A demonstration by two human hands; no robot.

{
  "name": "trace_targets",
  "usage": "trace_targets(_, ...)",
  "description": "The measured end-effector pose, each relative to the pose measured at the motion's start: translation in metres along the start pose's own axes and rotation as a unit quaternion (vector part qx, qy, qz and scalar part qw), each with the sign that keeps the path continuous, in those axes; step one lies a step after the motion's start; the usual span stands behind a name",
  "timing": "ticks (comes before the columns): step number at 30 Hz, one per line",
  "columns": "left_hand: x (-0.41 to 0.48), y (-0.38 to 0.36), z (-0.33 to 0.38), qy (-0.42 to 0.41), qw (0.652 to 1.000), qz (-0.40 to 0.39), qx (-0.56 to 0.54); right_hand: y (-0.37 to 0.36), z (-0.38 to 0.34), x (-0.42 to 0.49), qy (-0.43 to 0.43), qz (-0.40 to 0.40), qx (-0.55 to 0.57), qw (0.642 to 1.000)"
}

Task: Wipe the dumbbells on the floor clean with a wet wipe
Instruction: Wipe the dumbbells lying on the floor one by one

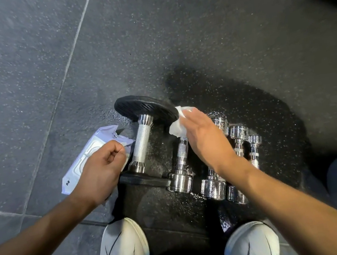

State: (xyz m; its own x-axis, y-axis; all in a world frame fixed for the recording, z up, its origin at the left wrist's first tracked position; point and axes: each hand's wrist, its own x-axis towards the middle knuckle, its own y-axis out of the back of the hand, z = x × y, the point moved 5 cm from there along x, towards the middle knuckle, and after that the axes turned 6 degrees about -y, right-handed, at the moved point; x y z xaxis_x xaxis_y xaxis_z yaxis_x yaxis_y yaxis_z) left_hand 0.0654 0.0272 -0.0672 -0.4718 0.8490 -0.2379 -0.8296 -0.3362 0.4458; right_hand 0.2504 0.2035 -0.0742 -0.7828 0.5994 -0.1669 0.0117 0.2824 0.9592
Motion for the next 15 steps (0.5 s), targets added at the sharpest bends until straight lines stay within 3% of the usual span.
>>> trace_targets(2, 0.005, -0.001, 0.003, -0.002, 0.999, -0.039, -0.004, -0.008, -0.017, -0.024, 0.098, -0.051, -0.173, 0.979)
trace_targets(3, 0.007, -0.002, 0.004, -0.005, 0.998, -0.065, 0.007, -0.014, -0.017, -0.035, 0.113, -0.05, -0.178, 0.976)
trace_targets(6, 0.018, -0.005, 0.016, -0.036, 0.984, -0.139, 0.108, -0.031, -0.009, -0.05, 0.02, -0.008, 0.073, 0.997)
trace_targets(8, 0.025, -0.009, 0.035, -0.106, 0.965, -0.149, 0.19, -0.026, -0.002, -0.054, -0.016, 0.048, 0.235, 0.971)
trace_targets(10, 0.028, -0.022, 0.062, -0.138, 0.959, -0.157, 0.191, -0.012, -0.001, -0.059, -0.067, 0.043, 0.296, 0.952)
trace_targets(15, 0.034, -0.083, 0.078, 0.019, 0.974, -0.194, 0.116, 0.017, 0.005, -0.056, -0.126, 0.076, 0.396, 0.906)
